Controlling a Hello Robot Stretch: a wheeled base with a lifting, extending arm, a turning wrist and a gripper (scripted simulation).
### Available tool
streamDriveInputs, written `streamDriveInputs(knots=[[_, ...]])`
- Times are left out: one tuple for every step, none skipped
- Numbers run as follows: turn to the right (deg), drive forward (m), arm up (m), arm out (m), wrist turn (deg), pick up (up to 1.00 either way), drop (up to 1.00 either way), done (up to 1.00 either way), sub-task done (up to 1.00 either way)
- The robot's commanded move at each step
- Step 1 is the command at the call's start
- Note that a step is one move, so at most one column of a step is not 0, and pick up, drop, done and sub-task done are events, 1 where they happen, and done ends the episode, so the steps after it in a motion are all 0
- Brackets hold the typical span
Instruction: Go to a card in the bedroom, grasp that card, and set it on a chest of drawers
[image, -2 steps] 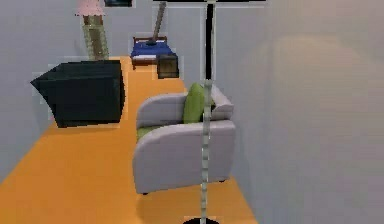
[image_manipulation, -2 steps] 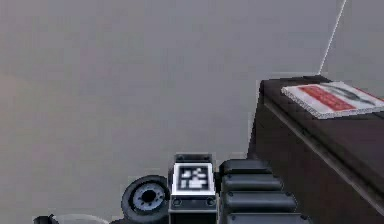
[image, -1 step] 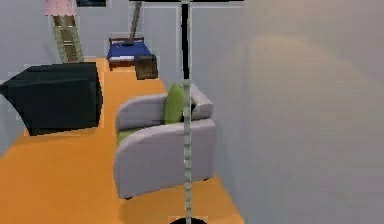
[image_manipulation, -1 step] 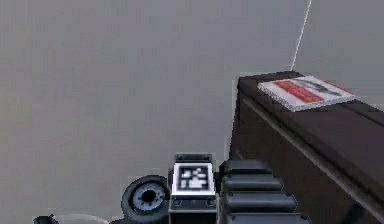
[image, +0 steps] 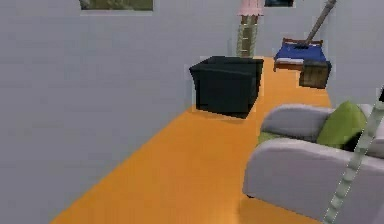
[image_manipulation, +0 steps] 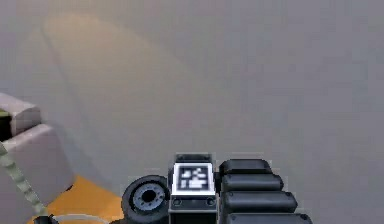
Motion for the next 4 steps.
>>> streamDriveInputs(knots=[[-45.0, 0.00, 0.00, 0.00, 0.0, 0.00, 0.00, 0.00, 0.00], [-45.0, 0.00, 0.00, 0.00, 0.0, 0.00, 0.00, 0.00, 0.00], [-18.0, 0.00, 0.00, 0.00, 0.0, 0.00, 0.00, 0.00, 0.00], [0.0, 0.10, 0.00, 0.00, 0.0, 0.00, 0.00, 0.00, 0.00]])
